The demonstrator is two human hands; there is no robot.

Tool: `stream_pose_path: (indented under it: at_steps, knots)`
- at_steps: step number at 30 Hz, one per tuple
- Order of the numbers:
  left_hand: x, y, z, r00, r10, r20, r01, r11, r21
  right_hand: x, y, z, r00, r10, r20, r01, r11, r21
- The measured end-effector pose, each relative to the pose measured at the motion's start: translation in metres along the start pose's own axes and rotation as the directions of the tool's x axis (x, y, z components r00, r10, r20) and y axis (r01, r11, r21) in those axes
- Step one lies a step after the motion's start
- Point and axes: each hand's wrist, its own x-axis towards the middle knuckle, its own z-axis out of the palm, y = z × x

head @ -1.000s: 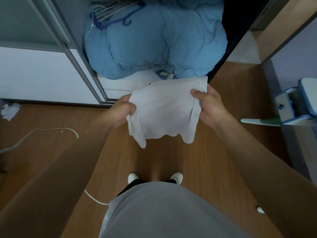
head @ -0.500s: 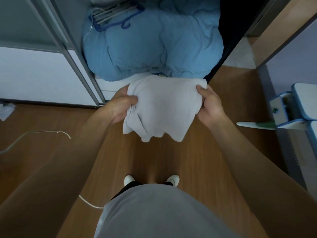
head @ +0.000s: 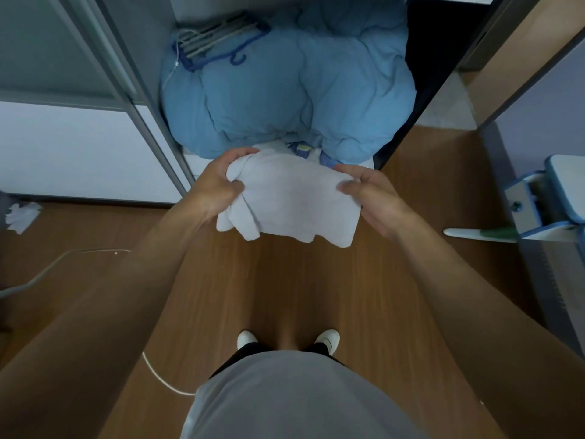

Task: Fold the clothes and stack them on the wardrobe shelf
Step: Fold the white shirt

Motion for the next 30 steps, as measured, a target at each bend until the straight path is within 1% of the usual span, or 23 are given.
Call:
stream_pose_path:
  at_steps: [1, 2, 3, 4, 5, 8, 10, 12, 13, 16, 17, 18, 19, 20, 21, 22, 23, 24, 25, 26, 27, 28, 30]
  knots:
    - [0.003, 0.002, -0.005, 1.0, 0.007, -0.001, -0.007, 0.999, 0.051, 0.0, -0.006, 0.002, 0.999, -0.001, 0.038, 0.006, 0.989, -0.147]
    - [0.006, 0.004, -0.012, 1.0, 0.017, 0.004, -0.017, 0.994, 0.106, 0.002, -0.011, 0.006, 0.999, -0.016, 0.046, 0.031, 0.939, -0.341]
    - [0.01, 0.007, -0.018, 1.0, 0.029, 0.012, -0.03, 0.986, 0.167, 0.004, -0.017, 0.012, 0.998, -0.055, 0.035, 0.065, 0.845, -0.531]
    - [0.014, 0.011, -0.025, 0.999, 0.045, 0.017, -0.048, 0.971, 0.234, 0.007, -0.024, 0.019, 0.993, -0.118, 0.013, 0.096, 0.74, -0.665]
    - [0.018, 0.016, -0.032, 0.998, 0.065, 0.018, -0.068, 0.951, 0.302, 0.011, -0.031, 0.025, 0.982, -0.187, -0.011, 0.115, 0.651, -0.75]
    - [0.028, 0.032, -0.054, 0.989, 0.148, 0.007, -0.136, 0.885, 0.444, 0.023, -0.052, 0.037, 0.934, -0.347, -0.088, 0.097, 0.481, -0.871]
    - [0.033, 0.042, -0.069, 0.976, 0.215, -0.041, -0.165, 0.847, 0.505, 0.03, -0.07, 0.04, 0.885, -0.456, -0.098, 0.081, 0.357, -0.93]
    - [0.037, 0.049, -0.085, 0.957, 0.276, -0.095, -0.186, 0.826, 0.532, 0.035, -0.087, 0.043, 0.814, -0.573, -0.099, 0.094, 0.297, -0.95]
    - [0.04, 0.053, -0.093, 0.945, 0.305, -0.115, -0.197, 0.816, 0.544, 0.038, -0.096, 0.045, 0.771, -0.627, -0.107, 0.114, 0.302, -0.947]
    - [0.05, 0.065, -0.115, 0.906, 0.386, -0.171, -0.205, 0.756, 0.622, 0.045, -0.12, 0.054, 0.648, -0.741, -0.176, 0.227, 0.409, -0.884]
    - [0.054, 0.07, -0.122, 0.887, 0.417, -0.197, -0.197, 0.73, 0.655, 0.048, -0.127, 0.059, 0.628, -0.749, -0.213, 0.27, 0.466, -0.843]
    - [0.058, 0.076, -0.128, 0.863, 0.451, -0.226, -0.189, 0.704, 0.685, 0.052, -0.135, 0.065, 0.633, -0.728, -0.261, 0.33, 0.56, -0.76]
    - [0.062, 0.083, -0.134, 0.84, 0.481, -0.251, -0.18, 0.683, 0.707, 0.055, -0.142, 0.07, 0.671, -0.672, -0.314, 0.397, 0.683, -0.614]
    - [0.066, 0.089, -0.139, 0.825, 0.496, -0.272, -0.165, 0.67, 0.724, 0.057, -0.15, 0.077, 0.728, -0.593, -0.345, 0.447, 0.791, -0.417]
    - [0.07, 0.095, -0.144, 0.822, 0.491, -0.29, -0.139, 0.666, 0.733, 0.059, -0.157, 0.082, 0.785, -0.513, -0.347, 0.465, 0.858, -0.219]
    - [0.075, 0.1, -0.15, 0.826, 0.47, -0.311, -0.11, 0.675, 0.729, 0.061, -0.163, 0.087, 0.824, -0.46, -0.331, 0.466, 0.882, -0.067]
    - [0.079, 0.104, -0.155, 0.832, 0.439, -0.339, -0.095, 0.715, 0.693, 0.066, -0.169, 0.09, 0.839, -0.439, -0.321, 0.469, 0.883, 0.018]
    - [0.084, 0.108, -0.159, 0.845, 0.392, -0.365, -0.106, 0.791, 0.603, 0.071, -0.174, 0.092, 0.842, -0.437, -0.317, 0.481, 0.873, 0.073]
    - [0.089, 0.111, -0.161, 0.865, 0.332, -0.376, -0.141, 0.88, 0.453, 0.077, -0.179, 0.094, 0.839, -0.445, -0.312, 0.5, 0.857, 0.123]
    - [0.093, 0.114, -0.163, 0.891, 0.265, -0.368, -0.177, 0.95, 0.255, 0.083, -0.184, 0.096, 0.838, -0.456, -0.299, 0.518, 0.837, 0.174]
    - [0.098, 0.116, -0.164, 0.919, 0.198, -0.341, -0.194, 0.98, 0.046, 0.089, -0.191, 0.097, 0.841, -0.467, -0.273, 0.527, 0.822, 0.217]
    - [0.103, 0.117, -0.166, 0.942, 0.147, -0.301, -0.198, 0.969, -0.146, 0.096, -0.197, 0.098, 0.845, -0.477, -0.24, 0.529, 0.81, 0.252]
    - [0.119, 0.12, -0.17, 0.968, 0.107, -0.225, -0.2, 0.873, -0.444, 0.113, -0.211, 0.097, 0.85, -0.492, -0.19, 0.526, 0.767, 0.368]
